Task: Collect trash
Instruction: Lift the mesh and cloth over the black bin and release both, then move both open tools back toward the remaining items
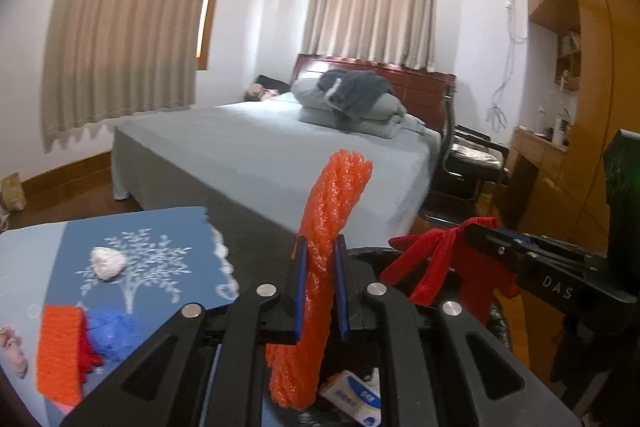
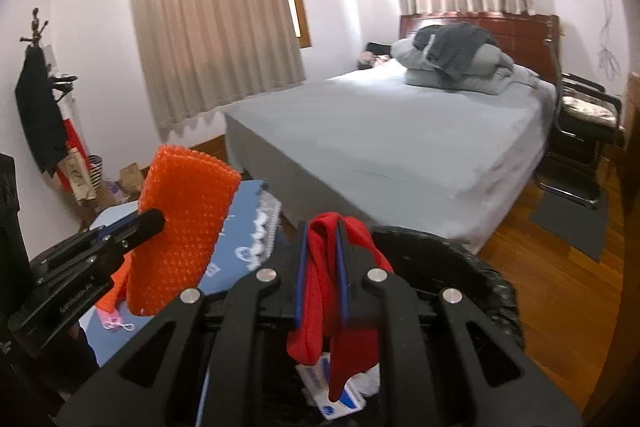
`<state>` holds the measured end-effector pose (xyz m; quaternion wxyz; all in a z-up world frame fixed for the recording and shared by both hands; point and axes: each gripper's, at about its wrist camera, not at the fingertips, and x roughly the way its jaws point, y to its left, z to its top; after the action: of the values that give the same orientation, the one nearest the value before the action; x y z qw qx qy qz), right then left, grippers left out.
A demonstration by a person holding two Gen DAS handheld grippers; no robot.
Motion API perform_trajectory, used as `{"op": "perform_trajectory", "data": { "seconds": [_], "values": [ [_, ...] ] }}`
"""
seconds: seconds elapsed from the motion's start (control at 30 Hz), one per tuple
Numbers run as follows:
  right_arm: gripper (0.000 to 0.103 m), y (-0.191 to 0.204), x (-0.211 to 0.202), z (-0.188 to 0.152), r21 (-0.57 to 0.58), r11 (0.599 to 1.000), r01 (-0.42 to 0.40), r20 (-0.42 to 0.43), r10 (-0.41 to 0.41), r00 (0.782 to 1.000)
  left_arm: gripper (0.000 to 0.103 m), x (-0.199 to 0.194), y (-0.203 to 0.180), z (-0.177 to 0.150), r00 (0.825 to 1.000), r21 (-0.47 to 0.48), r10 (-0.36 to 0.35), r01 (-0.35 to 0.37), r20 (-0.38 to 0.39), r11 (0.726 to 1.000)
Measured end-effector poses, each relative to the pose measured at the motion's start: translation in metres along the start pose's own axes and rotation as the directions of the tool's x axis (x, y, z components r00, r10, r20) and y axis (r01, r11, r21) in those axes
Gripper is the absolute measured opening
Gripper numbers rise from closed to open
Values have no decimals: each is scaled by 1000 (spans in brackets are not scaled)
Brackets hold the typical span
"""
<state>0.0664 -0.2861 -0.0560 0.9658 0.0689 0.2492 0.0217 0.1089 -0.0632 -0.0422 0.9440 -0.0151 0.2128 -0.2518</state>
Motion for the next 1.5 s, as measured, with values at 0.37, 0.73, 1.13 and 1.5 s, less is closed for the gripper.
{"op": "perform_trajectory", "data": {
  "seconds": [0.37, 0.73, 1.13, 1.5],
  "values": [
    [27, -37, -1, -19, 58, 995, 79, -39, -77, 996, 29, 37, -39, -10, 991, 22, -116, 117, -62, 993],
    [95, -42, -4, -24, 81, 987, 142, -6, -142, 990, 81, 19, -3, -12, 999, -7, 34, -34, -42, 999],
    [97, 15, 16, -21, 38, 998, 54, -16, -54, 998, 92, -20, 62, -16, 973, -39, 232, -233, -19, 972],
    [97, 85, 53, -20, -31, 997, -66, -47, 65, 997, 92, -49, 114, -33, 932, -68, 361, -362, -27, 930]
  ]
}}
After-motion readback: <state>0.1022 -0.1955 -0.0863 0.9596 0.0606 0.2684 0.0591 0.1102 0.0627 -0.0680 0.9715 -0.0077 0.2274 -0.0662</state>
